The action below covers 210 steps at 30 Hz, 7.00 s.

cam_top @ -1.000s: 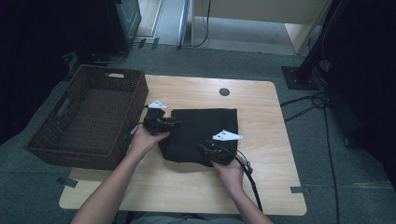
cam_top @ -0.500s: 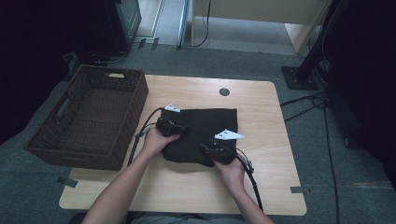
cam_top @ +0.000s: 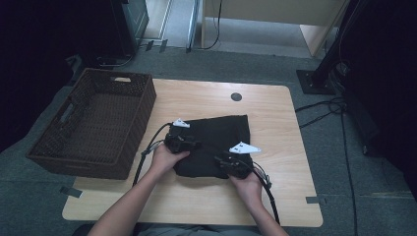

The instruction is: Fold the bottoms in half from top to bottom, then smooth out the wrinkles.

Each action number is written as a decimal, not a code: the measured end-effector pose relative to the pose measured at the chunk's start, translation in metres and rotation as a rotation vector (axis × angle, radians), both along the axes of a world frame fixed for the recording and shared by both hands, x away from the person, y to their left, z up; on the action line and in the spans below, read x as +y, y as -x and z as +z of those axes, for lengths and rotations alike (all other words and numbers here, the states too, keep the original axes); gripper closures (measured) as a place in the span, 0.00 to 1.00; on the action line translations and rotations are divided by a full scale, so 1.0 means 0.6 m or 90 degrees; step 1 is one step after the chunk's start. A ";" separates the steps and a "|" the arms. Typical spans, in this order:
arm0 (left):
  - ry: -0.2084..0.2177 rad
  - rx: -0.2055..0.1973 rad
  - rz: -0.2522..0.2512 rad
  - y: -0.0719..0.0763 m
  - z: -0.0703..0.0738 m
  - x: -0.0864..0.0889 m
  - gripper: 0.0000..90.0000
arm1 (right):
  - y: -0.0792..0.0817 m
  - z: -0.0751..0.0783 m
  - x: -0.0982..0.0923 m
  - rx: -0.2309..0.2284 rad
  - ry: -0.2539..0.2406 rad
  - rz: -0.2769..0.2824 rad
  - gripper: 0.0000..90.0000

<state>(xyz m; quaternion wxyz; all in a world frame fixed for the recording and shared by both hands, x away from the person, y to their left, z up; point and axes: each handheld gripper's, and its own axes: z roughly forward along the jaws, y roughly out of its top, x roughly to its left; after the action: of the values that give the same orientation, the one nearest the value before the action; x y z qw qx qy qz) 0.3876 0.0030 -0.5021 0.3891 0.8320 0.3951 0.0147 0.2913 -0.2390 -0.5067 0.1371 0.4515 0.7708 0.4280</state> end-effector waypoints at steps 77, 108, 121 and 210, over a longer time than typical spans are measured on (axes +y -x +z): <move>-0.065 0.000 -0.056 -0.107 0.001 -0.014 0.89 | 0.026 -0.007 0.046 -0.046 0.006 0.019 0.59; 0.047 -0.073 -0.040 -0.100 0.124 0.005 0.91 | -0.034 -0.011 0.101 -0.042 0.023 -0.013 0.69; 0.054 -0.091 -0.113 -0.010 0.109 -0.006 0.91 | -0.068 -0.020 0.102 -0.055 -0.020 -0.051 0.72; 0.022 -0.021 -0.104 0.066 0.119 0.009 0.54 | -0.105 0.061 0.011 0.040 -0.004 -0.045 0.74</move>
<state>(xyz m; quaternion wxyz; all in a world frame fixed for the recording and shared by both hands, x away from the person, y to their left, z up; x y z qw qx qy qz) 0.3478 0.0084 -0.4305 0.4099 0.8541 0.3200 -0.0101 0.3544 -0.2323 -0.4699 0.1266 0.4922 0.7567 0.4111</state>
